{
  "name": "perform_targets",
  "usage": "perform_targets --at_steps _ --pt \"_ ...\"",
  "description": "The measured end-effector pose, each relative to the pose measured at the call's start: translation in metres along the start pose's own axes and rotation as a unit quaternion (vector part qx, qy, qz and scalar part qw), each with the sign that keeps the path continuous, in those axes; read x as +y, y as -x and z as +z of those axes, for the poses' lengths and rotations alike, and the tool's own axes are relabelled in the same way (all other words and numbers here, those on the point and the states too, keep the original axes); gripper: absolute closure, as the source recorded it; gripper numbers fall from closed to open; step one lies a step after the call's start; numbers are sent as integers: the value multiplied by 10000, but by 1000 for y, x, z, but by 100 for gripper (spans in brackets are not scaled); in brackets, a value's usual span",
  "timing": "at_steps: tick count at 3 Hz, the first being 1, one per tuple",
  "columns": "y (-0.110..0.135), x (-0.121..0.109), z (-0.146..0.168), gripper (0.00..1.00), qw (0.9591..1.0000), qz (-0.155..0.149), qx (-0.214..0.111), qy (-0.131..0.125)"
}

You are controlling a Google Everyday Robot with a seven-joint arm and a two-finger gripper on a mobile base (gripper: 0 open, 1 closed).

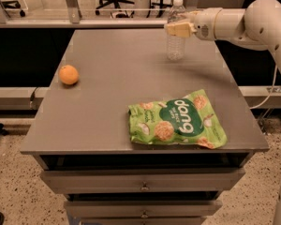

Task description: Move water bottle near orange

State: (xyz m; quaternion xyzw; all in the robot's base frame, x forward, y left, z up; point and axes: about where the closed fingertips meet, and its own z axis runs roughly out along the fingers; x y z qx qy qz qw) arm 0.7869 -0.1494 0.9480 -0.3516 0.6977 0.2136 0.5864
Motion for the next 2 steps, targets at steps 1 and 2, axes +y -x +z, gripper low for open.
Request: perform_targets --at_steps 1,2 --pt "8 6 2 86 9998 17 -193 84" --pt "7 7 4 100 9998 19 -179 98"
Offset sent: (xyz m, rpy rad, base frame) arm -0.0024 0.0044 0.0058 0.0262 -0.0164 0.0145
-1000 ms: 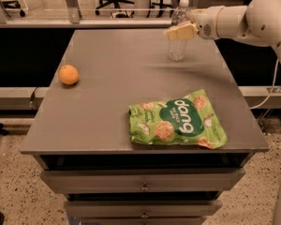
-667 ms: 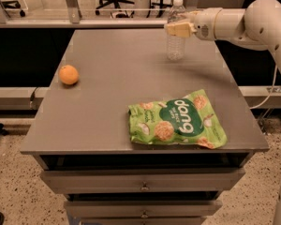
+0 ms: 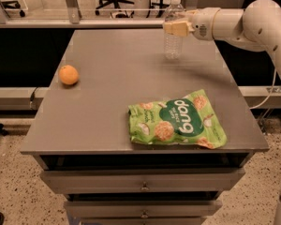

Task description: Move water bottle near orange

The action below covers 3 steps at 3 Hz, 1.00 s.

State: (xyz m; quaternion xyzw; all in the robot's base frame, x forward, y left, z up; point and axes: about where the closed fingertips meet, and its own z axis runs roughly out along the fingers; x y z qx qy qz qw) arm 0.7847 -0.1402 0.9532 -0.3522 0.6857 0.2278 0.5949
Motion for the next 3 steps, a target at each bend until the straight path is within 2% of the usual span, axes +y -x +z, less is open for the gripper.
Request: perform_targets --at_steps 1,2,3 --pt "0 0 0 100 10000 0 0 0" --pt "21 39 24 100 9989 67 -319 327" --pt "41 100 65 100 9941 114 -584 905"
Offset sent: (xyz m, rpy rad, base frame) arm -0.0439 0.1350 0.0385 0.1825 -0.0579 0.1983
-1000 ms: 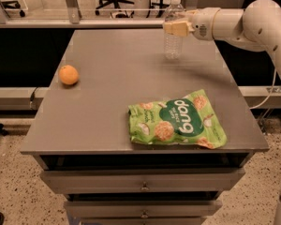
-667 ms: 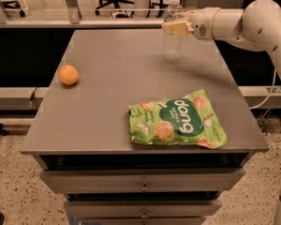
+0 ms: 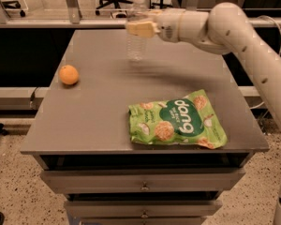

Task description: Move water bottle near orange

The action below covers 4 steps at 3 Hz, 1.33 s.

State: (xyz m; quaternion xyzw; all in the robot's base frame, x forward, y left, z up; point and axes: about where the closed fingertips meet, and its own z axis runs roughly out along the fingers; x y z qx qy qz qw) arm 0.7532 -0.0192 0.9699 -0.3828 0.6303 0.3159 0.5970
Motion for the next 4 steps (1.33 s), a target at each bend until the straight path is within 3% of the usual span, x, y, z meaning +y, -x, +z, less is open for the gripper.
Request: perform_targets --at_steps 1,2,3,4 --pt "-6 56 51 100 9983 46 14 577" --pt "-14 94 79 100 9953 134 32 955" --pt "-7 122 92 100 9924 126 -54 1219" --pt "-7 133 98 97 9913 134 -60 1306"
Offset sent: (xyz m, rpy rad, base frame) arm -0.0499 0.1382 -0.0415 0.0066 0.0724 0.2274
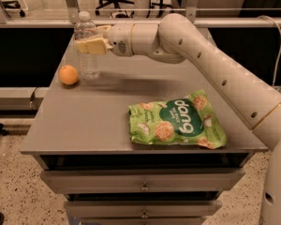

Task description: Move water bottle near orange

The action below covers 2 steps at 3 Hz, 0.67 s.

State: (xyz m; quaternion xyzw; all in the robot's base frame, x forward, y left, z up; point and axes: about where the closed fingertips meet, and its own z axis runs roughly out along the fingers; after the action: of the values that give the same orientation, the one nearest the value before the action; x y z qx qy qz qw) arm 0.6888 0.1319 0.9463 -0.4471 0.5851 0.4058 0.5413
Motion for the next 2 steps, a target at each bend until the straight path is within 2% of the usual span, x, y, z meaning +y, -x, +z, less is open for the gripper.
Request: perform_targets --at_steps 2 --pt "-11 2 4 51 9999 38 136 6"
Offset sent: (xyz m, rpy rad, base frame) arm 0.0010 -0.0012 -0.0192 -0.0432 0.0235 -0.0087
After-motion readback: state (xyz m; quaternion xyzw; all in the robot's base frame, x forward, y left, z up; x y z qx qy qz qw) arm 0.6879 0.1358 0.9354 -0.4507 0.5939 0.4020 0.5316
